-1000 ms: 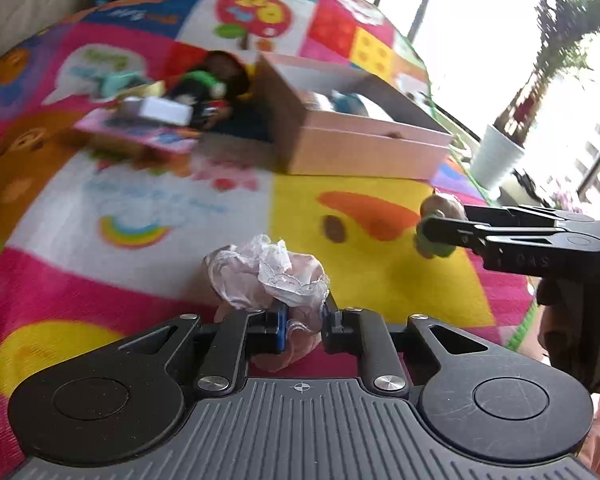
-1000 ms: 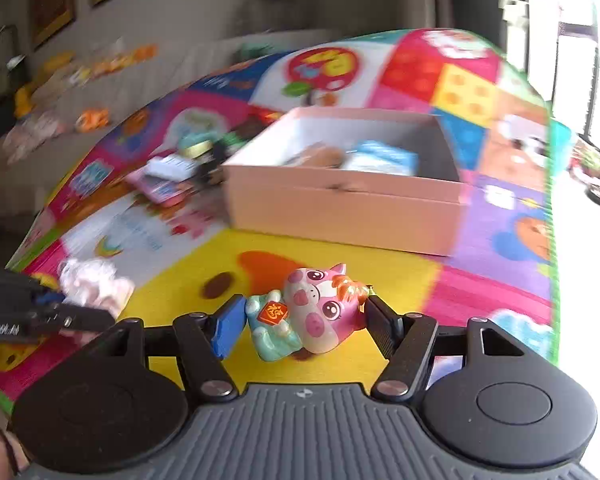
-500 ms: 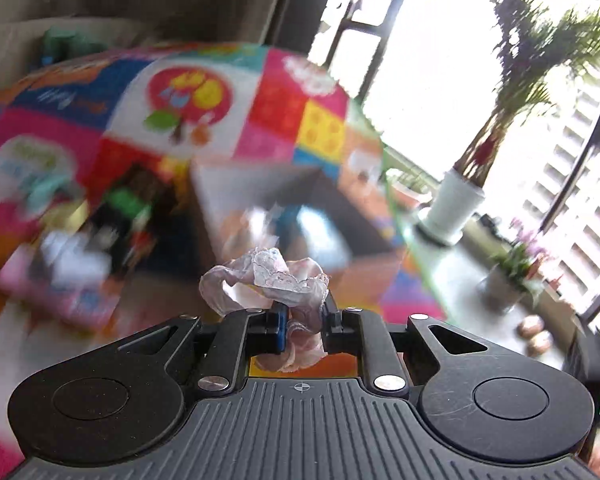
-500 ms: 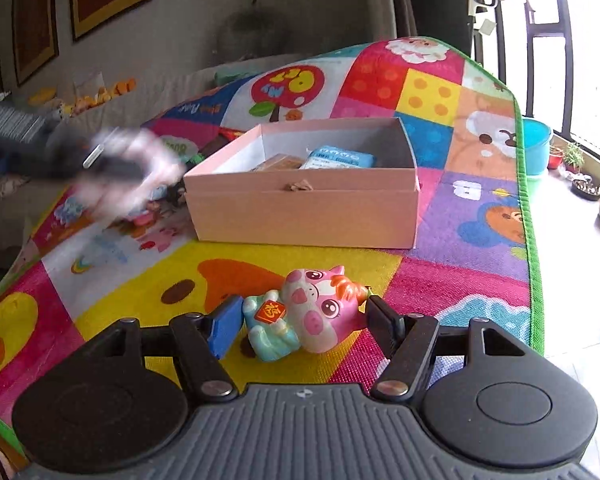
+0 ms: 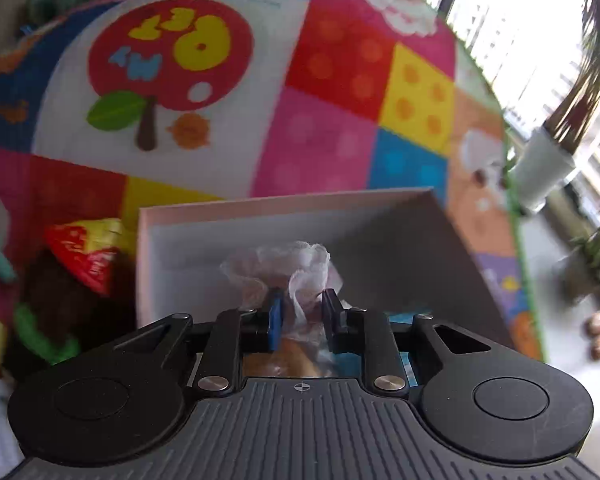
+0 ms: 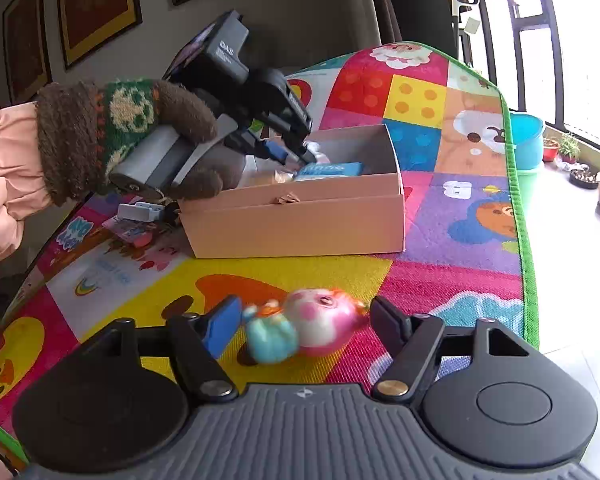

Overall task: Organize objects
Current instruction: 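Drop the plastic bag and pig toy into the pink box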

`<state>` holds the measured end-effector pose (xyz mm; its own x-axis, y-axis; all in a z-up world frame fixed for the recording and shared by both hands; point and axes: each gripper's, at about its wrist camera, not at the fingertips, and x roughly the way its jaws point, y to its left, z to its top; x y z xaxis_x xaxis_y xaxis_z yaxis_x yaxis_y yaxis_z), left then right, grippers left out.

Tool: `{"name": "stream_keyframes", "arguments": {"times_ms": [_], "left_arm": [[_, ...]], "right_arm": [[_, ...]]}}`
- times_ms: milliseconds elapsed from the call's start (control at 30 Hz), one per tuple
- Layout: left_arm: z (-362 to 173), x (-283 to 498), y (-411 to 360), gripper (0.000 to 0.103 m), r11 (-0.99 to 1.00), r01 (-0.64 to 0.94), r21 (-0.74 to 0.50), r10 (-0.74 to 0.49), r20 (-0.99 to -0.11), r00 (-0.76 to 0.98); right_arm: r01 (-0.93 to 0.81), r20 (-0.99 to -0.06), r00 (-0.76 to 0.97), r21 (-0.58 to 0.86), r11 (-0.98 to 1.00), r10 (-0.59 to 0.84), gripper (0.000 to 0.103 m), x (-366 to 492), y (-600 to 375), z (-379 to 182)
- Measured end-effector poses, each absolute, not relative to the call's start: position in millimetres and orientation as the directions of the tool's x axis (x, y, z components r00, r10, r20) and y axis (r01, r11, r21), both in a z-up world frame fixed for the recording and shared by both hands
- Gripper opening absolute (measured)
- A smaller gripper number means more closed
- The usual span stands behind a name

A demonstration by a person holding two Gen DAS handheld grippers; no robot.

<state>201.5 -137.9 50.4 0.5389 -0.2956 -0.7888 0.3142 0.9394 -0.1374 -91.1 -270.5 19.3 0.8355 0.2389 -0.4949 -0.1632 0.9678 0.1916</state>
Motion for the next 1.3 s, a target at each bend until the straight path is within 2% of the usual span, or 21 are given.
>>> {"name": "stream_keyframes", "arguments": {"times_ms": [100, 167, 267, 367, 600, 700, 800, 867, 967, 1067, 1167, 1233, 1300], "left_arm": [[54.0, 194.8, -129.6, 0.026, 0.935, 0.344, -0.083, -0.268, -0.802, 0.534], [64.8, 184.5, -119.2, 0.027, 0.932, 0.354, -0.079, -0.28, -0.777, 0.564], [85.8, 168.7, -94.9, 0.027, 0.915, 0.367, -0.167, -0.374, -0.691, 0.618], [92.3, 157.4, -75.1, 0.027, 0.881, 0.377, -0.286, -0.468, -0.646, 0.603], [88.1, 80.2, -20.6, 0.027, 0.835, 0.401, -0.376, -0.549, -0.549, 0.63], [71.5, 41.1, 0.2, 0.027, 0.839, 0.433, -0.328, -0.542, -0.565, 0.622], [54.9, 13.7, 10.8, 0.027, 0.865, 0.455, -0.213, -0.483, -0.6, 0.637], [49.2, 7.7, 18.7, 0.027, 0.876, 0.448, -0.179, -0.457, -0.605, 0.652], [54.5, 19.4, 32.0, 0.027, 0.884, 0.42, -0.205, -0.456, -0.576, 0.679], [73.1, 42.5, 35.8, 0.027, 0.896, 0.415, -0.157, -0.431, -0.528, 0.732], [92.1, 77.9, 30.3, 0.027, 0.896, 0.434, -0.096, -0.421, -0.495, 0.76], [95.5, 111.9, 20.8, 0.027, 0.881, 0.471, -0.056, -0.426, -0.528, 0.735], [89.1, 146.8, 11.8, 0.027, 0.887, 0.462, -0.013, -0.378, -0.594, 0.71]], "right_arm": [[-0.175, -0.497, 0.832, 0.185, 0.967, 0.246, 0.078, -90.6, -268.9, 19.7], [-0.177, -0.495, 0.834, 0.182, 0.967, 0.245, 0.078, -91.0, -268.3, 20.0], [-0.185, -0.497, 0.831, 0.176, 0.967, 0.249, 0.078, -90.5, -267.0, 20.0], [-0.202, -0.518, 0.816, 0.161, 0.966, 0.257, 0.077, -87.4, -263.5, 18.8], [-0.254, -0.552, 0.787, 0.119, 0.96, 0.277, 0.061, -86.2, -258.8, 21.4], [-0.273, -0.535, 0.789, 0.135, 0.952, 0.302, 0.06, -75.5, -265.9, 48.1], [-0.261, -0.469, 0.829, 0.158, 0.952, 0.305, 0.06, -49.1, -278.6, 90.3], [-0.229, -0.408, 0.872, 0.151, 0.962, 0.272, 0.061, -23.0, -281.1, 117.0], [-0.179, -0.374, 0.899, 0.158, 0.971, 0.226, 0.076, 28.8, -281.4, 139.8], [-0.077, -0.395, 0.91, 0.134, 0.988, 0.125, 0.076, 64.5, -278.0, 137.7], [-0.11, -0.395, 0.902, 0.187, 0.976, 0.177, 0.08, 55.6, -278.0, 121.0], [-0.131, -0.404, 0.892, 0.195, 0.972, 0.201, 0.081, 40.7, -276.3, 104.4], [-0.141, -0.417, 0.886, 0.17, 0.975, 0.201, 0.081, 24.1, -273.6, 87.8]]}}
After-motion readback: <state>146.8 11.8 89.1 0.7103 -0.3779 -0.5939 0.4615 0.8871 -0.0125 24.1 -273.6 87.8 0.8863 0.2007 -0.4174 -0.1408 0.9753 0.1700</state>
